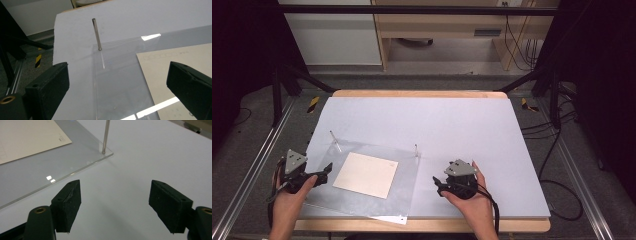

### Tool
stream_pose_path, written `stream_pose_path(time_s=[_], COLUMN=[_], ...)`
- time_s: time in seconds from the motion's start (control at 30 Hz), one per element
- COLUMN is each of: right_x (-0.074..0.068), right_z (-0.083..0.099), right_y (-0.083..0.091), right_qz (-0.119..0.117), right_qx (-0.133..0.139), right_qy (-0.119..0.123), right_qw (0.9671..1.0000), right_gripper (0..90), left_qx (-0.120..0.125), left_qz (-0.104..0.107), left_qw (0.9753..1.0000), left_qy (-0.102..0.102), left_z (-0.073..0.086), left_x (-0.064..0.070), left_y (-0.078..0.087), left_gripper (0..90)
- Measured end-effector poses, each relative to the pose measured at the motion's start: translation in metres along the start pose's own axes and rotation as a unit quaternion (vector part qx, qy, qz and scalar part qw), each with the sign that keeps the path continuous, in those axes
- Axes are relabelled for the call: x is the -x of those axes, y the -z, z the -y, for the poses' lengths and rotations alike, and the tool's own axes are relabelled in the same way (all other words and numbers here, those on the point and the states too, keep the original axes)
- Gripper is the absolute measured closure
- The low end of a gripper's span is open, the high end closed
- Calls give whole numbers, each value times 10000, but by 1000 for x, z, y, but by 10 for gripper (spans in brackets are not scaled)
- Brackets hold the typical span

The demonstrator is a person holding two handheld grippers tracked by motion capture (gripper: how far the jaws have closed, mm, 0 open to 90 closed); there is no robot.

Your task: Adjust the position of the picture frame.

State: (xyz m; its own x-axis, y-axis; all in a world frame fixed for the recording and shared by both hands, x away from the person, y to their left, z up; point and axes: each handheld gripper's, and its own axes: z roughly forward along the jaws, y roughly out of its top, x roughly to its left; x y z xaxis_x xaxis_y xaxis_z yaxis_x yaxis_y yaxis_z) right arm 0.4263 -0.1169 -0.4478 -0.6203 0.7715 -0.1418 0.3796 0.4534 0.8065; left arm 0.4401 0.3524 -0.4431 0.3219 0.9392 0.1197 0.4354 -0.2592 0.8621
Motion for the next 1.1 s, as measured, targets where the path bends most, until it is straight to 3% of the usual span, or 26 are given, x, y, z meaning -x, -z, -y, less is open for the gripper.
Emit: stream_pose_path(time_s=[0.23, 0.3, 0.6, 0.73, 0.97, 1.1], right_x=[-1, 0, -2, 0, 0, 1], right_z=[4, 5, -2, -17, -38, -53], right_y=[-2, -2, 0, -14, -40, -70], right_qz=[92, 97, 39, -179, -389, -455], right_qx=[-61, -111, 92, 24, -160, -389], right_qy=[27, -71, -12, 39, 156, 186], right_qw=[9999, 9999, 9999, 9998, 9990, 9980], right_gripper=[271, 277, 354, 457, 522, 603], left_qx=[-9, 9, 38, -14, -16, -91], left_qz=[-24, -33, -71, -101, -117, -92], left_qw=[10000, 9999, 9997, 9995, 9994, 9993], left_qy=[-70, -111, -249, -298, -318, -358], left_z=[0, -1, -3, -2, -2, -2], left_x=[1, 2, 4, 5, 3, 4], left_y=[1, 2, 4, 3, 4, 3], left_gripper=[71, 73, 103, 131, 226, 256])
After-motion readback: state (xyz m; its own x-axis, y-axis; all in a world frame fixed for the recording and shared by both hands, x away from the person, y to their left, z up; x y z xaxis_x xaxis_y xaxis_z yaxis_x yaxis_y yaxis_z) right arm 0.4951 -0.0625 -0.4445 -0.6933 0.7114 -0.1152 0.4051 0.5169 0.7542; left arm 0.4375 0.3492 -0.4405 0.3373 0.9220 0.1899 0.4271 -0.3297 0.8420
